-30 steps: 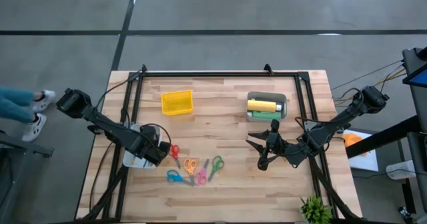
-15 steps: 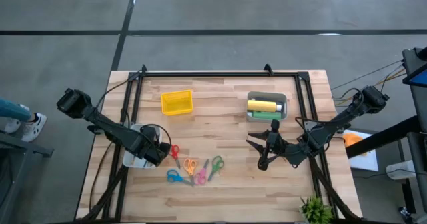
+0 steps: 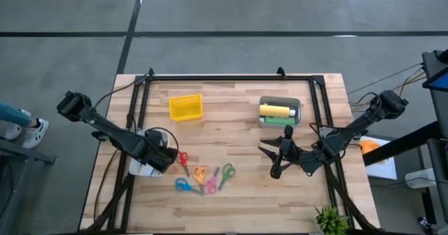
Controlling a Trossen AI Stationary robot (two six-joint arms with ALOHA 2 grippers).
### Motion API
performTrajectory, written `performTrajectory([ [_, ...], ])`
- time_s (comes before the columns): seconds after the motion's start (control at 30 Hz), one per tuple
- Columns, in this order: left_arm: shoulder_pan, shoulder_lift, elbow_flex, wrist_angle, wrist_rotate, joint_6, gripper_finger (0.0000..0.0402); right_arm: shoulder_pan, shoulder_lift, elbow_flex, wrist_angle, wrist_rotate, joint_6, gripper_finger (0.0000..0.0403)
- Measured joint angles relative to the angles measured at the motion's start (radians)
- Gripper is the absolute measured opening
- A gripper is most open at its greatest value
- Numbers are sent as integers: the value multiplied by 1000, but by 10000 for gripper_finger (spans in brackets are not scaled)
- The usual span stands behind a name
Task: Pick & Place Paint Supplies
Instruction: Put the blue paintbrush into the white bin
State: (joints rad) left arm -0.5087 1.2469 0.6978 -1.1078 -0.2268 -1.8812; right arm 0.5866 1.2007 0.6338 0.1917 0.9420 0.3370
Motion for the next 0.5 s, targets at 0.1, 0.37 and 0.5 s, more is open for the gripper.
performTrajectory([
  [0.1, 0, 0, 41, -31, -36, 14, 111, 0, 0, 0, 0, 0, 0, 120],
  [0.37, 0, 0, 120, -42, -254, 144, 111, 0, 0, 0, 0, 0, 0, 120],
  [0.5, 0, 0, 142, -2, -486, 272, 111, 0, 0, 0, 0, 0, 0, 120],
])
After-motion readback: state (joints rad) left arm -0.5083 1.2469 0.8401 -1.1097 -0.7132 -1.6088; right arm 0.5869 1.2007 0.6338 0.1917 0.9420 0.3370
